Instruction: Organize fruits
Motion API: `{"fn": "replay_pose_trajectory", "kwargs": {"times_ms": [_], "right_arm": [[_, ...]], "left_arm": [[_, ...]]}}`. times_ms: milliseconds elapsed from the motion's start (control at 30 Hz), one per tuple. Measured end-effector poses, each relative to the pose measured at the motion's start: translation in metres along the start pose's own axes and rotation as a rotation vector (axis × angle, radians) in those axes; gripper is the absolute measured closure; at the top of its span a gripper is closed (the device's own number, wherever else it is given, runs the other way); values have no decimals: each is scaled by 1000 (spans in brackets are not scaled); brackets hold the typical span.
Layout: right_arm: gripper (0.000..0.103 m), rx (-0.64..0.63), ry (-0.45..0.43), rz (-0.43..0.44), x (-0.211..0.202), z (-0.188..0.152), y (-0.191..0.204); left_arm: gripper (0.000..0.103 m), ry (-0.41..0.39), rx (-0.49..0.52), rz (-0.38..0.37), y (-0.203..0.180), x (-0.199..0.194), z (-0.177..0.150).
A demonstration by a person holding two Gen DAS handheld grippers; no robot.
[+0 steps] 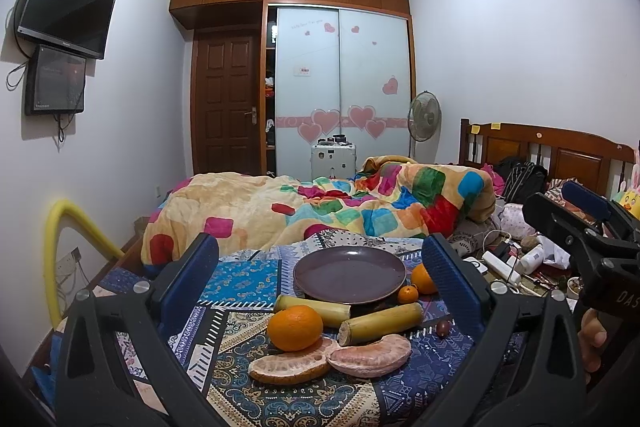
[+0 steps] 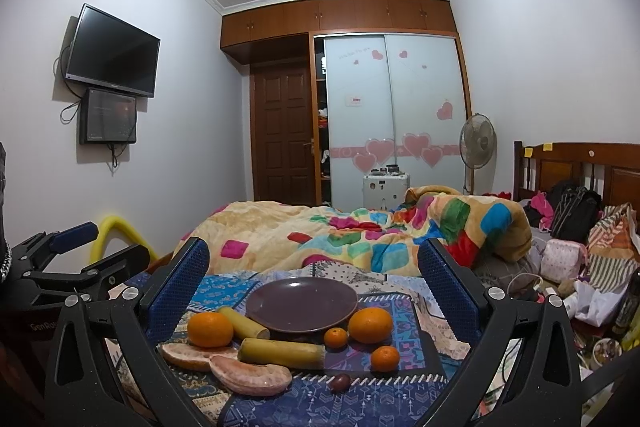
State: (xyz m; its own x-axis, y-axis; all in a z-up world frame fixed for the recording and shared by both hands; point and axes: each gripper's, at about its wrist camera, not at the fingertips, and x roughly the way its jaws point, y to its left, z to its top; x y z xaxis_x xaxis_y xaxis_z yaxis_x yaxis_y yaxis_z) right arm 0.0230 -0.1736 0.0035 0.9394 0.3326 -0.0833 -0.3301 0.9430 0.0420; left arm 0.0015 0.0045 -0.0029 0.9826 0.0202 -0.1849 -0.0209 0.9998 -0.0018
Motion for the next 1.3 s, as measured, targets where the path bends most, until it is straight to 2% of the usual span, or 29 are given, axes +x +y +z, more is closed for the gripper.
{"fn": "replay_pose_trajectory", "kwargs": {"times_ms": [1300], "right_arm": [[0, 3, -10, 12, -3, 2, 7]], "left_arm": [[0, -13, 4, 0, 0, -3, 3]]}}
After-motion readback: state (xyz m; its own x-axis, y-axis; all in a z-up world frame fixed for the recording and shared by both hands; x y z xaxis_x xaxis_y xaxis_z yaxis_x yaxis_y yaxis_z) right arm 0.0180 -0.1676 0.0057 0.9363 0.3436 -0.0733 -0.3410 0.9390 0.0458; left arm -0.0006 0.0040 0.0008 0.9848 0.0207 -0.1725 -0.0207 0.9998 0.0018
